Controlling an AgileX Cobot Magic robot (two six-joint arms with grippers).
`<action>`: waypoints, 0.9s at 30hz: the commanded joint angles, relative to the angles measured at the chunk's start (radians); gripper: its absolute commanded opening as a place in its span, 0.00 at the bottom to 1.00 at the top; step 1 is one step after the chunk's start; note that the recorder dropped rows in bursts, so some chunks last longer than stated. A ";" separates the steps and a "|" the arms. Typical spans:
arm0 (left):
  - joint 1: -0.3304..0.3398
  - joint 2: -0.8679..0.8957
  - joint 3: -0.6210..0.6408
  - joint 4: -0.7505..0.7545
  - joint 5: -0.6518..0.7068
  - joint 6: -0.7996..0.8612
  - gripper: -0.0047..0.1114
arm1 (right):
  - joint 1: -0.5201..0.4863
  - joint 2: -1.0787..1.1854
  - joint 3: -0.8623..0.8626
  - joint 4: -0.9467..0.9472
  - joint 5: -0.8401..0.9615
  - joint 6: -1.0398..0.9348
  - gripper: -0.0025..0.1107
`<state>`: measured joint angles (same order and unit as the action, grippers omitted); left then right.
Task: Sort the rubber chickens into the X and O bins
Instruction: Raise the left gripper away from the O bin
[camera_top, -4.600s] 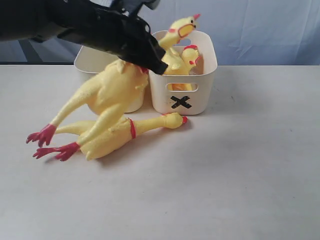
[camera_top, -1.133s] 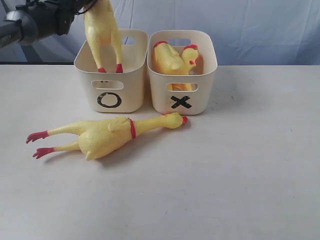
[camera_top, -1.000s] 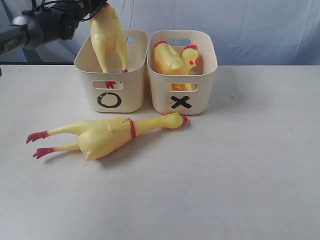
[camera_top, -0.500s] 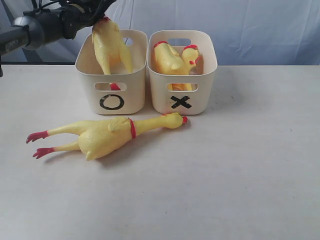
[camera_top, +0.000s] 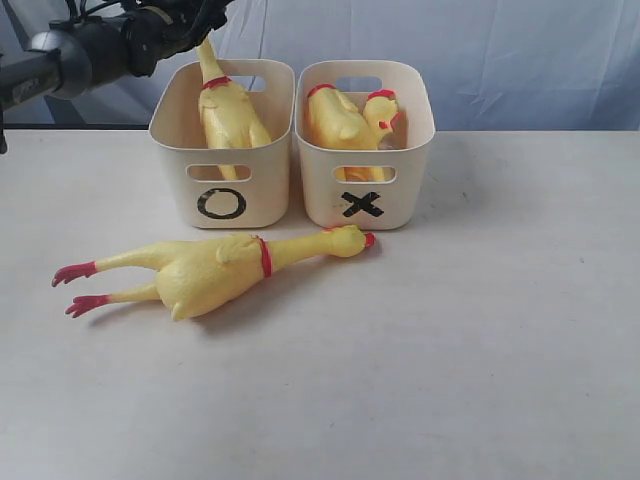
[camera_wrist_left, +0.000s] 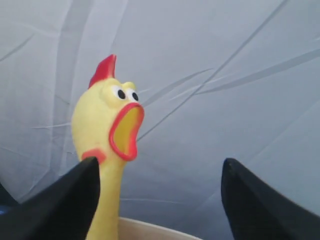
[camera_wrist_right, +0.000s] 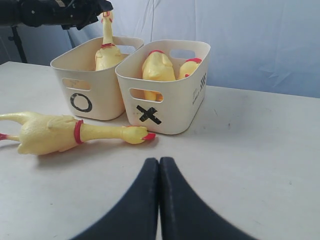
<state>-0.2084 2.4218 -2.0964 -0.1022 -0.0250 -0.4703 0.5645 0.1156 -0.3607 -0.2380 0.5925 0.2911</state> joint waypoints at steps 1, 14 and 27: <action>0.007 -0.053 -0.008 0.075 0.035 0.003 0.60 | -0.006 -0.005 0.002 0.000 -0.006 0.000 0.01; 0.018 -0.178 -0.008 0.344 0.386 0.151 0.47 | -0.006 -0.005 0.002 0.000 -0.006 0.000 0.01; 0.026 -0.252 0.001 0.351 0.659 0.362 0.04 | -0.006 -0.005 0.002 -0.003 -0.008 -0.002 0.01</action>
<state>-0.1894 2.1929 -2.0964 0.2400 0.5903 -0.1421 0.5645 0.1156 -0.3607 -0.2380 0.5925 0.2911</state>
